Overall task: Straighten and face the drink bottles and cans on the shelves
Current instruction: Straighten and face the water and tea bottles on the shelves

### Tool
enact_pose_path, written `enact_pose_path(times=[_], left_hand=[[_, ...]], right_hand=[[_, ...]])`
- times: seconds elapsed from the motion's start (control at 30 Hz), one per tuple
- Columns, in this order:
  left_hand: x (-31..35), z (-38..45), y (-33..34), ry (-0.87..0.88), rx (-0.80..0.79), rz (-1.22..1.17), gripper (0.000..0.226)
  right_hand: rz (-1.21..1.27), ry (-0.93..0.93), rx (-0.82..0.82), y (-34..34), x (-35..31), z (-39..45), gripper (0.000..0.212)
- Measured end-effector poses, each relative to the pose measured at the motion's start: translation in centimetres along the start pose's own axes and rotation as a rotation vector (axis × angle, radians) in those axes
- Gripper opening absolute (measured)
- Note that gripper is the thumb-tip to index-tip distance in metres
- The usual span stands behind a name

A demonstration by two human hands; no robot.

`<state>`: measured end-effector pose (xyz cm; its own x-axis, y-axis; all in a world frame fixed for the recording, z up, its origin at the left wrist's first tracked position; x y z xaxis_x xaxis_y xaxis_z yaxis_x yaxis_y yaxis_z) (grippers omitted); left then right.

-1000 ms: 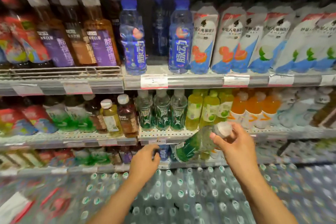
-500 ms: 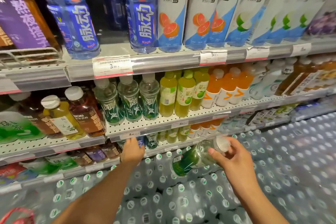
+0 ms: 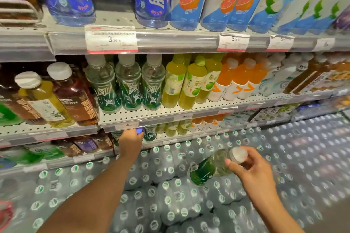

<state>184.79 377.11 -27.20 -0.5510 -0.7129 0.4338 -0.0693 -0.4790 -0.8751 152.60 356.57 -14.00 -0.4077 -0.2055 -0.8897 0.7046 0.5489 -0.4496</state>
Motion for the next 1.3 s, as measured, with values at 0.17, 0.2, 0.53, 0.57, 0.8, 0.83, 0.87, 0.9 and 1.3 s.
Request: enact_pose_path(times=[0.17, 0.2, 0.53, 0.57, 0.8, 0.83, 0.87, 0.9, 1.3], left_hand=[[-2.7, -3.6, -1.4, -0.281, 0.021, -0.282, 0.033], [-2.9, -4.6, -2.1, -0.277, 0.042, -0.294, 0.036], [-3.6, -11.2, -9.6, -0.268, 0.019, -0.367, 0.057], [-3.8, -11.6, -10.1, -0.248, 0.020, -0.371, 0.055], [-5.7, -13.2, -12.1, -0.197, 0.125, -0.369, 0.043], [-5.9, -13.2, -12.2, -0.199, 0.137, -0.392, 0.042], [-6.1, -13.4, -12.4, -0.196, 0.153, -0.405, 0.042], [-6.2, -13.5, -12.7, -0.193, 0.166, -0.403, 0.042], [-6.4, -14.8, -14.2, -0.318, 0.141, -0.410, 0.041]], right_hand=[[-0.026, -0.057, -0.113, 4.8, 0.9, 0.8, 0.030], [-0.034, -0.069, -0.143, 6.2, 1.2, 0.9, 0.030], [0.127, -0.229, -0.191, 22.1, 2.3, 2.8, 0.038], [0.144, -0.287, -0.196, 23.6, 2.2, 3.2, 0.036], [-0.001, -0.433, -0.182, 31.4, 2.4, 5.7, 0.038], [-0.032, -0.463, -0.172, 32.0, 2.3, 6.0, 0.035], [-0.072, -0.477, -0.158, 32.6, 2.1, 6.3, 0.033], [-0.115, -0.470, -0.145, 33.1, 2.1, 6.6, 0.033], [-0.721, -0.293, -0.285, 37.4, 0.3, 9.9, 0.060]])
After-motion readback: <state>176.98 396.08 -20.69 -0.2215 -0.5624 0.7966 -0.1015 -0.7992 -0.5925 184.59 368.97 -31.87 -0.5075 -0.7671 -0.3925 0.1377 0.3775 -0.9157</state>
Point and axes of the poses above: each hand's wrist, its own z-axis towards the middle knuckle, its own y-axis out of the palm, x = y × z, the point moved 7 cm from there along z, towards the middle knuckle
